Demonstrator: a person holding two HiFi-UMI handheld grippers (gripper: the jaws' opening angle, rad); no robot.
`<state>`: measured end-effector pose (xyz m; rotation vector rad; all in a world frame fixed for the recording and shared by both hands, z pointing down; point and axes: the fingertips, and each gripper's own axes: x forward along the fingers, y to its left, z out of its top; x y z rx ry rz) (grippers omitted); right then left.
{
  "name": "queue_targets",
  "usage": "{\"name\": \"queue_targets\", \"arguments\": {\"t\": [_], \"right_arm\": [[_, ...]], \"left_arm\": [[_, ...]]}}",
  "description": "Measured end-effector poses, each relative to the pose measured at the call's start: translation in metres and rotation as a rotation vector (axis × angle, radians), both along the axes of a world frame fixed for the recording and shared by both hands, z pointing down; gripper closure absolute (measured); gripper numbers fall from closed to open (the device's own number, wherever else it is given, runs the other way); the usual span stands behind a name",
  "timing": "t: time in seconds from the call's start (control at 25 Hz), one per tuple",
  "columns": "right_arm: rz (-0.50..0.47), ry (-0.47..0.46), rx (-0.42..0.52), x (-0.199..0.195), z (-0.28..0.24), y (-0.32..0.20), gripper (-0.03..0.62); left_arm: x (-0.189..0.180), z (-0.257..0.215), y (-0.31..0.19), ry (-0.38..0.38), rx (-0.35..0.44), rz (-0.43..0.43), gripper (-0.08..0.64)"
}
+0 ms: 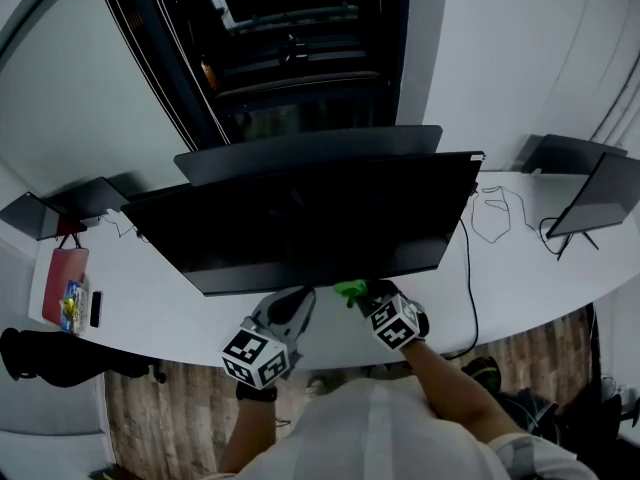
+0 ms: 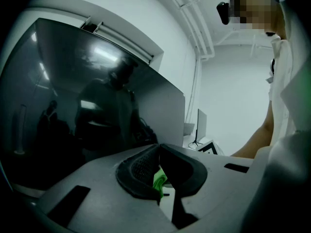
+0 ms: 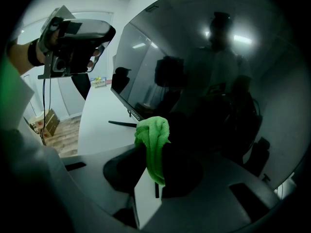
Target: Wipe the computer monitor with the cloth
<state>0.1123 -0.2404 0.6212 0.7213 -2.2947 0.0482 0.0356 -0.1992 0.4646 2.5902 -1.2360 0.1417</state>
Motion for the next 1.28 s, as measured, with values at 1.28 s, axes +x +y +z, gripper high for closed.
{"name": "queue_targets", "arguments": {"t": [1.28], "right_arm": [[0.067,-0.022,-0.024,0.087,0.008,-0.020,0.525]], "left_arm": [[0.076,0.002,-0.029,-0.005,0.010,0.042,0.538]]}}
